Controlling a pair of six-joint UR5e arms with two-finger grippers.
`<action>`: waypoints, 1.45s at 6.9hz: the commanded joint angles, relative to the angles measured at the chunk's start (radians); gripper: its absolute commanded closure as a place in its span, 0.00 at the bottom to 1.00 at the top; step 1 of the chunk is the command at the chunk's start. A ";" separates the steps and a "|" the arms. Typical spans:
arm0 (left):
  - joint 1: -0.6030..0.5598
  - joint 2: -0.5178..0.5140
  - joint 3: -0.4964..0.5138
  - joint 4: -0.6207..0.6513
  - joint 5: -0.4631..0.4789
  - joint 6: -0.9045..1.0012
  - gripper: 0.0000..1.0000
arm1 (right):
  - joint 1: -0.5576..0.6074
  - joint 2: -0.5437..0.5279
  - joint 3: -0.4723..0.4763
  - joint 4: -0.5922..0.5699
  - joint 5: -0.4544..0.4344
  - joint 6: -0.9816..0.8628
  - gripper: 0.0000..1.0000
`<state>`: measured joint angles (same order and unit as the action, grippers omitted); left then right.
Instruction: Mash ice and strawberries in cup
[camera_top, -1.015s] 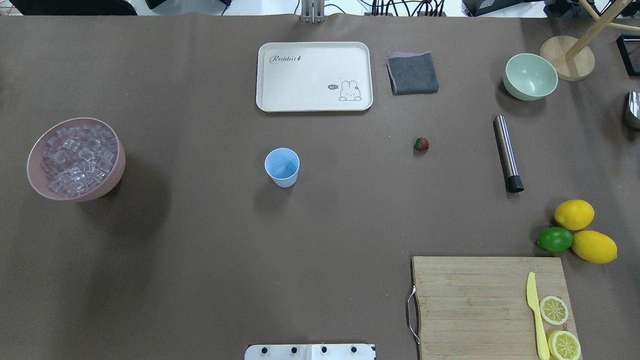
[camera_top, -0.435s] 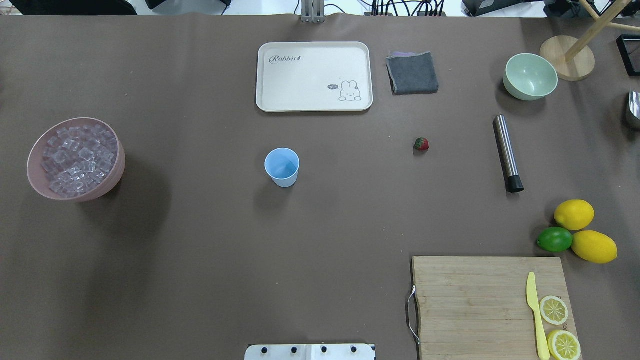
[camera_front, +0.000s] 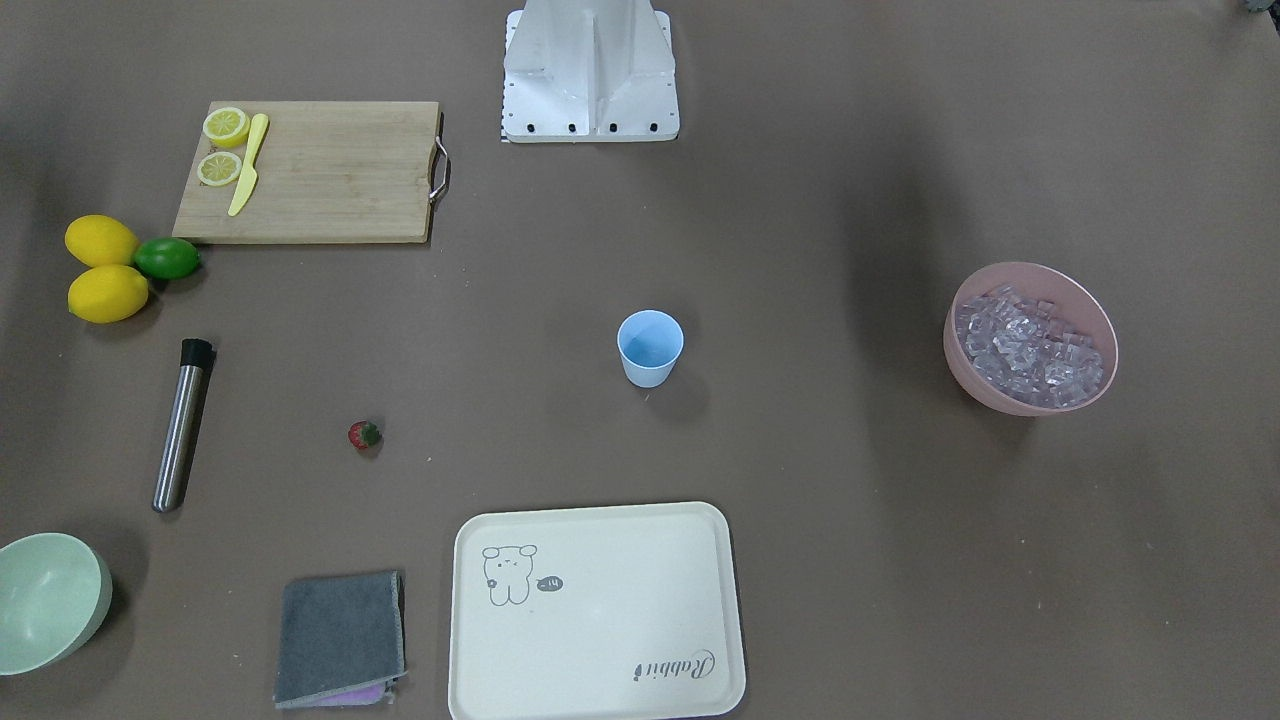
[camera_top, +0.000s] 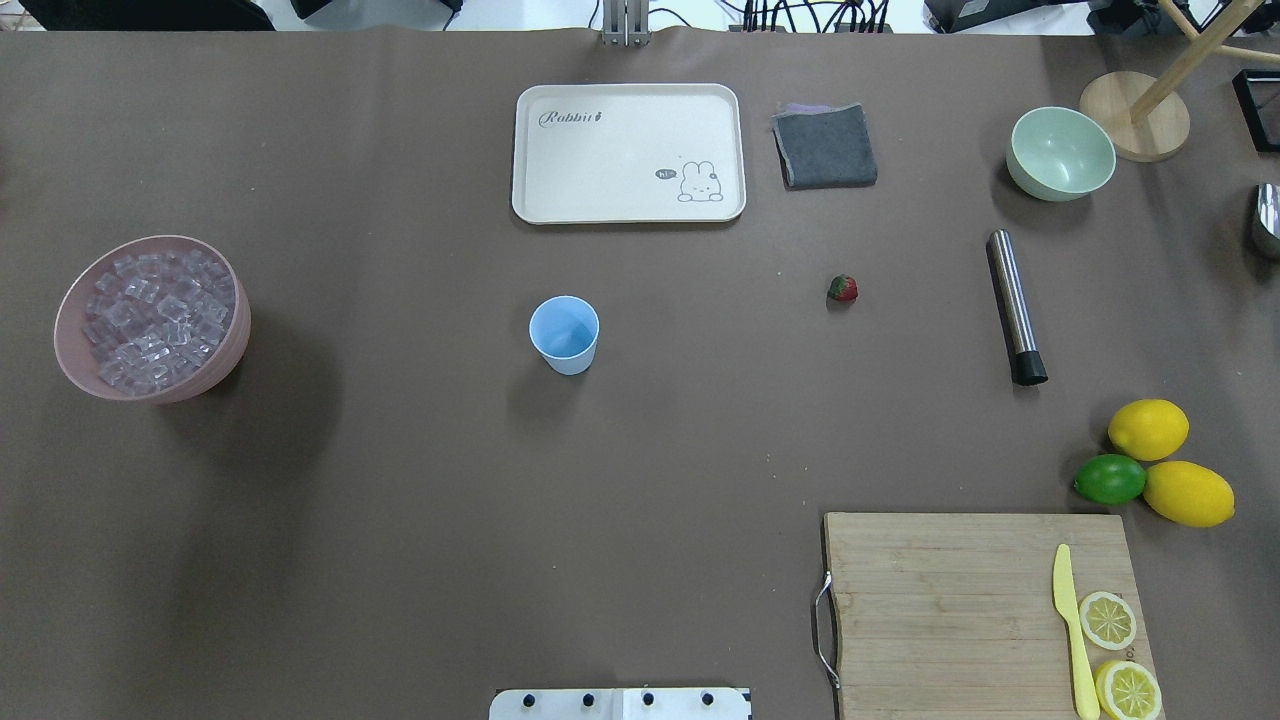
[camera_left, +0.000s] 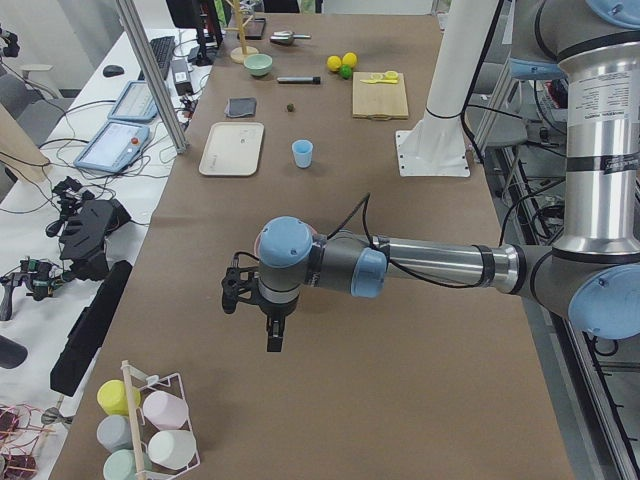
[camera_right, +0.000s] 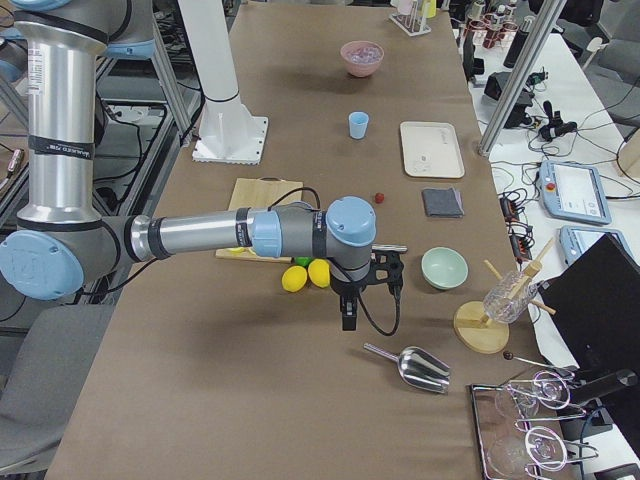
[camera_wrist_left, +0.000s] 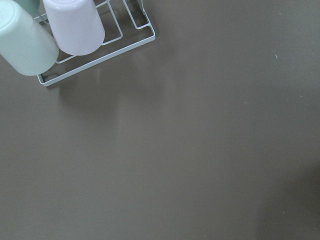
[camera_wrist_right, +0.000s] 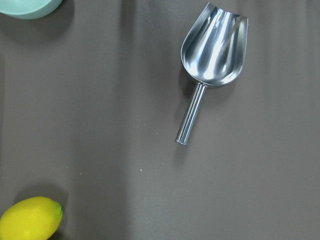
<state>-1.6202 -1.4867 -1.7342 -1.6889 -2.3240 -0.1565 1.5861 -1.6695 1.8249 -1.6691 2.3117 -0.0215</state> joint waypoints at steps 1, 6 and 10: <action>0.006 -0.004 0.004 0.000 0.000 0.000 0.03 | -0.001 0.002 -0.001 0.000 0.000 0.000 0.00; 0.014 -0.004 0.016 -0.009 0.000 0.000 0.03 | -0.003 0.002 -0.001 -0.001 0.023 0.000 0.00; 0.014 -0.004 0.016 -0.009 0.000 0.000 0.03 | -0.003 -0.002 -0.001 -0.001 0.023 0.000 0.00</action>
<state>-1.6061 -1.4910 -1.7167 -1.6981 -2.3240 -0.1565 1.5824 -1.6702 1.8239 -1.6705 2.3346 -0.0215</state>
